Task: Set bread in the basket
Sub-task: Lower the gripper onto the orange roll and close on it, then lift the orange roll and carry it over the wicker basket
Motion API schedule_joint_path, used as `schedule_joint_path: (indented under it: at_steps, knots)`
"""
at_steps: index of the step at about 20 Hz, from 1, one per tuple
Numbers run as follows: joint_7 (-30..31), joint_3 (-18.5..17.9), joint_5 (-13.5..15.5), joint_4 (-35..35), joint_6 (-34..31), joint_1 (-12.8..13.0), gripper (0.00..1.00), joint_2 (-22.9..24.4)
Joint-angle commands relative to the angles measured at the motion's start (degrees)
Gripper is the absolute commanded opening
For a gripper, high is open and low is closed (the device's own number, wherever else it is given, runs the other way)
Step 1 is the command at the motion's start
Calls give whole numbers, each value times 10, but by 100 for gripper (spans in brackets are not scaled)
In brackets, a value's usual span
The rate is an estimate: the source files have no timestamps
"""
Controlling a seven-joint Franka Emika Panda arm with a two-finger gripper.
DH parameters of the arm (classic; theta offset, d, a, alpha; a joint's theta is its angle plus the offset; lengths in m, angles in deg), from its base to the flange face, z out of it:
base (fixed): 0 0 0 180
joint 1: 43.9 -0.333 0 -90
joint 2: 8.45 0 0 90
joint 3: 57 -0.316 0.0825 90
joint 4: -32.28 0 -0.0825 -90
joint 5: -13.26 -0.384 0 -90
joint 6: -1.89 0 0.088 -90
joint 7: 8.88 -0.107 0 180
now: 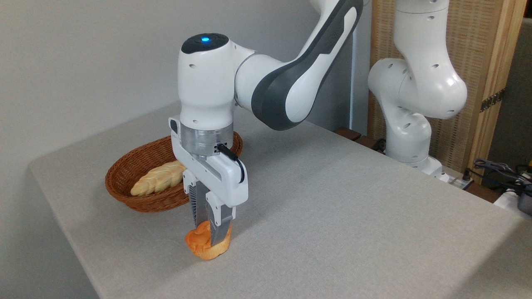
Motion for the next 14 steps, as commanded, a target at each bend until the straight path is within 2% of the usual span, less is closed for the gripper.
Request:
schedule_joint_path:
  at_steps: [1,5,6,9,12,14]
  knots:
    - [-13,-1,2,3,3,-1,47,4]
    - [-9,-5,9,-8,-14,-1,47,6]
    - [-6,-5,9,-31,-47,-1,47,7]
    - [-6,-4,14,-129,-202,-1,47,7]
    - [-5,3,34,-173,-298,-1,47,12]
    - [2,26,38,-184,-340,0,48,15]
